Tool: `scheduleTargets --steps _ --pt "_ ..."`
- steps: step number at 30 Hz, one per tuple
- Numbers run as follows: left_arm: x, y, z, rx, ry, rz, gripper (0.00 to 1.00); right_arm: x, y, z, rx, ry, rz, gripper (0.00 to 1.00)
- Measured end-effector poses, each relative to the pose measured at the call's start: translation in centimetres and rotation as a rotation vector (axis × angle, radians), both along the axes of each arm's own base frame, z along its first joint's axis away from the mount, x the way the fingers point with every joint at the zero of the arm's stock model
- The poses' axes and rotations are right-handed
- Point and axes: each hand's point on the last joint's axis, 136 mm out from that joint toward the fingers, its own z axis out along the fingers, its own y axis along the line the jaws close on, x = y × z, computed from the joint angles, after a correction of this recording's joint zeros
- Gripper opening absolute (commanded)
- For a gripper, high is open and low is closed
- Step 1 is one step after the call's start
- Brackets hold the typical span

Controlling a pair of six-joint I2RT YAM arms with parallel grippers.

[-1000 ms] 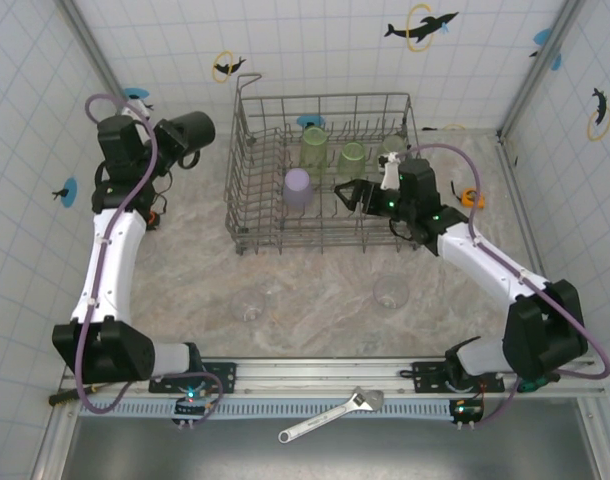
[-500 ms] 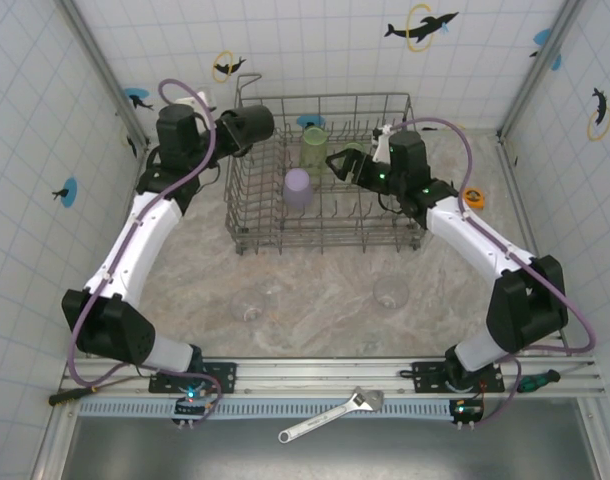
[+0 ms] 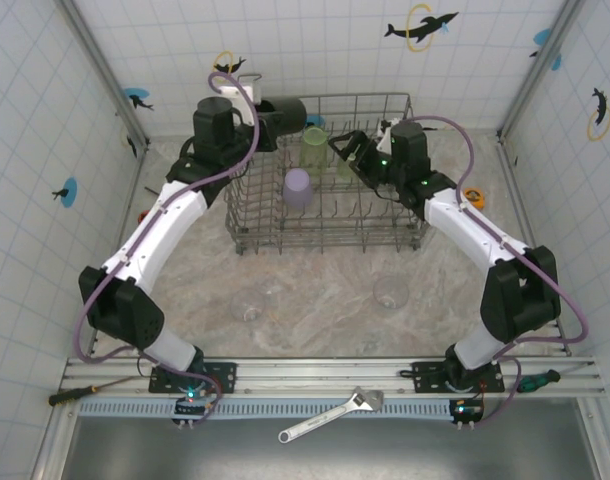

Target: Load the cups into the dish rack

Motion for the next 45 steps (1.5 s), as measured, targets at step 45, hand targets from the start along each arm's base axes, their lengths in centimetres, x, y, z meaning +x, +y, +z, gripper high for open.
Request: scheduleTargets --steps 45 --pt "-4.6 -12.8 -7.6 0.392 -0.237 -0.311 0.0 2.7 -1.2 -2.5 0.713 0.382 -0.297 0.99"
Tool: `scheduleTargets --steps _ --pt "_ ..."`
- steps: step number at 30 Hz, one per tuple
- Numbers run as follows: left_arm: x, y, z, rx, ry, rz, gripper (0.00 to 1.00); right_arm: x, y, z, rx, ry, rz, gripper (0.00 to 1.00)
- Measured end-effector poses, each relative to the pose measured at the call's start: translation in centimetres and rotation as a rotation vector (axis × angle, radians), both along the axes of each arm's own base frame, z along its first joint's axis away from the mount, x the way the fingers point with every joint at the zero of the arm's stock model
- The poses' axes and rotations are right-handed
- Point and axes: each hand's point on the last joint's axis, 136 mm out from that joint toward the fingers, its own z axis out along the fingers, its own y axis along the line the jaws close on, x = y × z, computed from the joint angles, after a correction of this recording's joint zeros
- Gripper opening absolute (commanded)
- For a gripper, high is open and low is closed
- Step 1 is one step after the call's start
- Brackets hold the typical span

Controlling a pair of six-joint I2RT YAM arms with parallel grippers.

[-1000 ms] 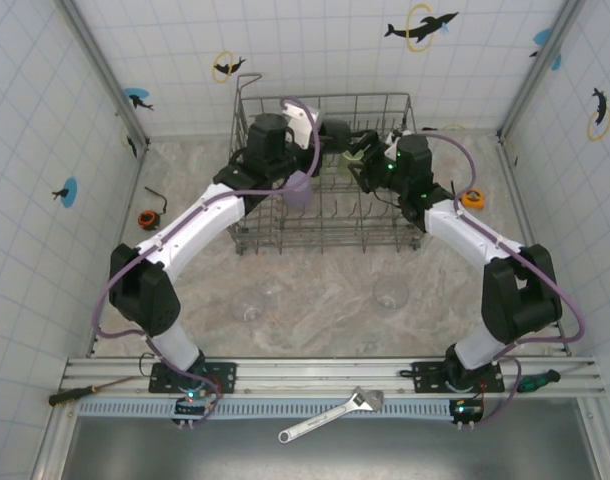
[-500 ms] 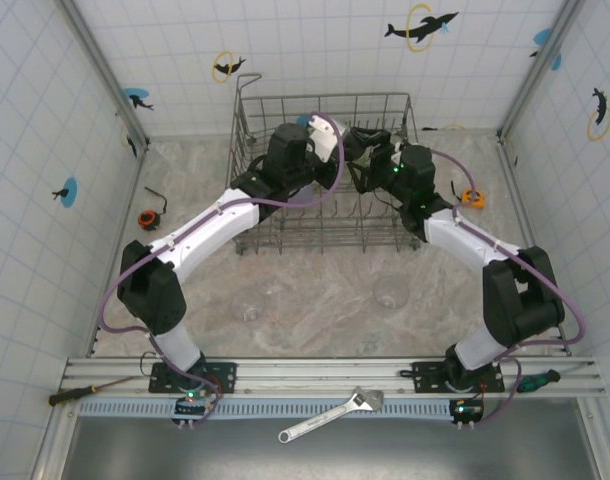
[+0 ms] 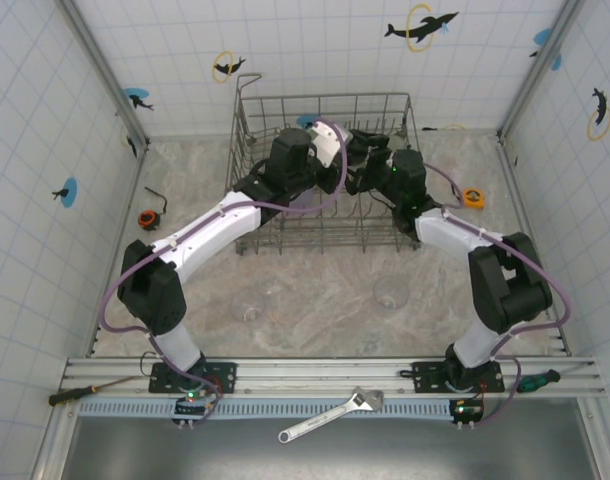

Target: Load the cups into the dish rack

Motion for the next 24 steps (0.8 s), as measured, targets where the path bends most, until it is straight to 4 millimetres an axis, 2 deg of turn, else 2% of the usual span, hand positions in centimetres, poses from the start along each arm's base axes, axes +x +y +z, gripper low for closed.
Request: scheduleTargets --steps 5,11,17,22,24 --pt "-0.26 0.08 -1.0 0.016 0.014 -0.003 0.0 0.36 0.27 -1.29 0.024 0.043 0.003 0.99" --pt "-0.53 0.32 -0.85 0.013 0.006 -0.004 0.0 0.33 0.49 -0.94 0.061 0.054 0.0 0.88" --pt "-0.56 0.38 -0.7 0.007 -0.004 -0.004 0.0 0.54 0.52 -0.46 0.104 0.055 -0.006 0.72" --pt "-0.44 0.55 -1.12 0.014 -0.009 0.003 0.0 0.81 0.65 -0.83 0.126 0.065 -0.007 0.52" --pt "-0.4 0.59 -1.23 0.015 -0.01 0.006 0.0 0.87 0.77 -0.87 0.132 0.061 -0.006 0.47"
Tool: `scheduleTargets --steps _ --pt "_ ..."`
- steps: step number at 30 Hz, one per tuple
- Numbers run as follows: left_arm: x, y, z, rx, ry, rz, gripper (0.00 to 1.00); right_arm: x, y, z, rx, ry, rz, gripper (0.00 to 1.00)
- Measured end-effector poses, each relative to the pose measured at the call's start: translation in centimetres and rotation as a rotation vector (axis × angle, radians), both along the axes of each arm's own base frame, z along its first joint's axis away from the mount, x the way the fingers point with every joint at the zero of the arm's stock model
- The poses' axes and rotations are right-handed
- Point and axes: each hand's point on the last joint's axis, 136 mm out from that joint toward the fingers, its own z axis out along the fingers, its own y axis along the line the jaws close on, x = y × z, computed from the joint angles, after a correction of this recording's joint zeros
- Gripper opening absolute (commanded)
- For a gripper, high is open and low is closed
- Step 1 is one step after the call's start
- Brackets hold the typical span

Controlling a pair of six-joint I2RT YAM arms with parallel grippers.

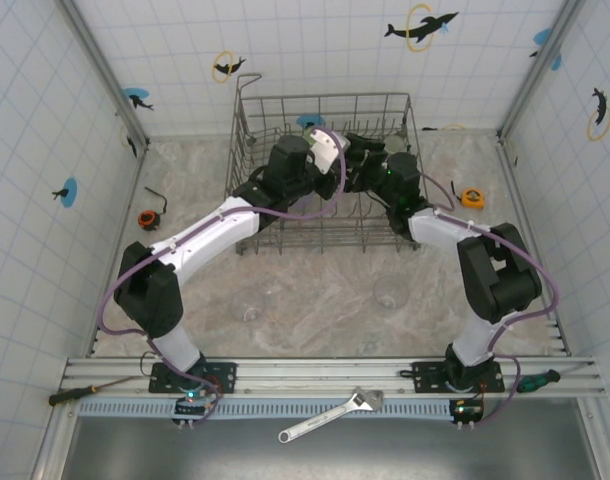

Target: Load the cups into the dish rack

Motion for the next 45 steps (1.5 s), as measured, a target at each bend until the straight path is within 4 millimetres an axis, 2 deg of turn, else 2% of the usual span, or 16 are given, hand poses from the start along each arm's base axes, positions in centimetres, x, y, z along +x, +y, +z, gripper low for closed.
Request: scheduleTargets --steps 11,13,15,20,21,27,30,32,36,39,45 --pt "-0.4 0.8 0.7 -0.005 -0.034 0.014 0.01 0.0 0.5 1.2 -0.003 -0.047 0.01 0.22" --pt "-0.5 1.0 0.8 -0.006 -0.037 0.018 0.07 -0.1 0.7 1.3 -0.01 -0.058 0.014 0.17" --pt "-0.6 1.2 0.9 -0.009 -0.042 0.022 0.08 -0.2 0.8 1.4 -0.019 -0.072 0.021 0.11" --pt "-1.1 1.3 1.3 -0.023 -0.051 0.013 0.24 0.1 0.6 1.5 -0.047 -0.1 0.01 0.04" --pt "-1.3 1.3 1.8 -0.032 -0.058 0.007 0.3 0.3 0.3 1.3 -0.058 -0.104 -0.001 0.03" --pt "-2.0 1.6 4.4 -0.084 -0.105 -0.004 0.5 1.5 -0.5 0.5 -0.115 -0.123 -0.025 0.0" --pt "-2.1 1.6 4.6 -0.091 -0.11 -0.007 0.51 2.0 -0.5 0.4 -0.138 -0.142 -0.02 0.0" --pt "-2.1 1.6 4.6 -0.092 -0.105 -0.004 0.56 2.3 -0.3 0.5 -0.153 -0.159 -0.012 0.0" --pt "-2.1 1.9 4.7 -0.103 -0.098 0.015 0.58 2.8 -0.4 1.4 -0.2 -0.226 0.006 0.0" --pt "-2.4 2.3 4.9 -0.115 -0.092 0.024 0.64 3.2 -0.8 2.2 -0.248 -0.286 0.012 0.0" --pt "-2.8 3.2 5.8 -0.147 -0.085 0.051 0.76 4.0 -1.7 2.6 -0.402 -0.38 0.032 0.0"
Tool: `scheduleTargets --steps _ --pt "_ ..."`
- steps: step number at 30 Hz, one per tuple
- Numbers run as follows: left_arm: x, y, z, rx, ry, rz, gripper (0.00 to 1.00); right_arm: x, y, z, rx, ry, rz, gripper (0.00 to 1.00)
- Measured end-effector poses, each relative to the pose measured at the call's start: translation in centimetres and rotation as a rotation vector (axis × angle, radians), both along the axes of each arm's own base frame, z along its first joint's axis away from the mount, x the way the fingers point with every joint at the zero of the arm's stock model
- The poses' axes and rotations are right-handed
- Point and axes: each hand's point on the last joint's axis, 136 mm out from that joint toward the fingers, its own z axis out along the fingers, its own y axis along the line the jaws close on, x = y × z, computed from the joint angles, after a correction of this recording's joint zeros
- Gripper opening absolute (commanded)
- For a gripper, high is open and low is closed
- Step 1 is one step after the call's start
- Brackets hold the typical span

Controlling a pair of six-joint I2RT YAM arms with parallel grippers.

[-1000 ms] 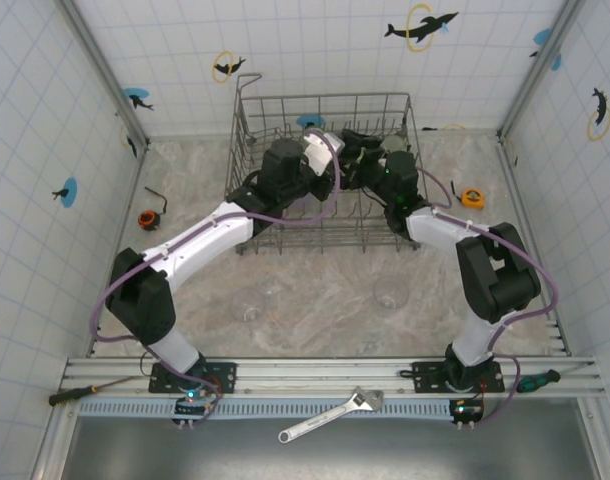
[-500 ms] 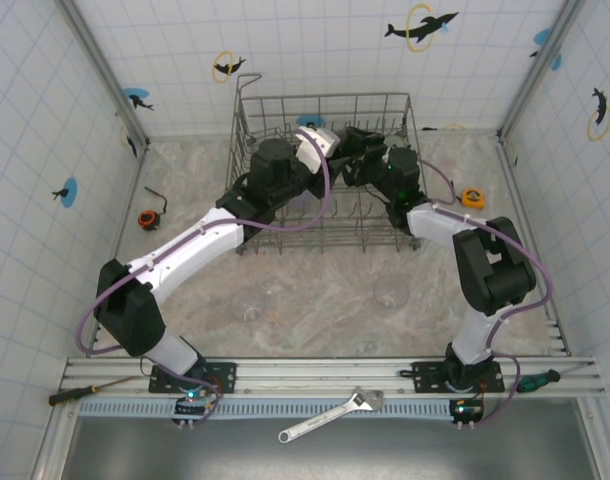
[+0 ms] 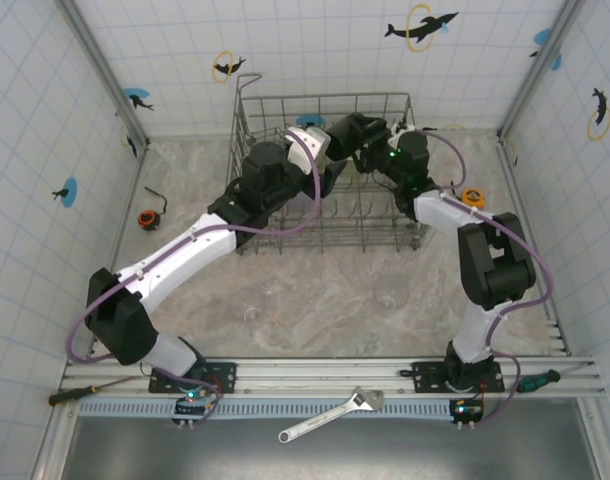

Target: Load the cups into the dish rack

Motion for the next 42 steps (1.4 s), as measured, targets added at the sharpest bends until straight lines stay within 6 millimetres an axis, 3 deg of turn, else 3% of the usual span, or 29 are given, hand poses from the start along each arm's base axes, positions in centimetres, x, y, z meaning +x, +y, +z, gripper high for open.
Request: scheduleTargets --steps 6,15,21,29,37,42 --pt "-0.1 1.2 1.3 -0.028 -0.013 0.049 0.86 0.6 -0.4 0.0 -0.224 -0.115 0.021 0.0" --pt "0.5 2.5 1.7 -0.04 -0.013 0.133 0.9 0.6 -0.6 -1.6 -0.545 -0.275 0.067 0.0" --pt "0.8 3.0 1.7 -0.045 -0.01 0.167 0.91 -0.1 0.2 -1.0 -0.632 -0.443 0.113 0.0" --pt "1.8 3.6 1.3 -0.028 -0.008 0.232 0.93 -1.4 1.3 -2.4 -0.785 -0.609 0.17 0.0" --pt "2.8 3.5 0.3 0.001 0.017 0.268 0.94 -2.0 1.0 -4.8 -0.905 -0.676 0.196 0.0" --pt "2.9 3.7 0.3 0.001 0.017 0.276 0.95 -1.9 0.9 -4.6 -0.943 -0.732 0.177 0.0"
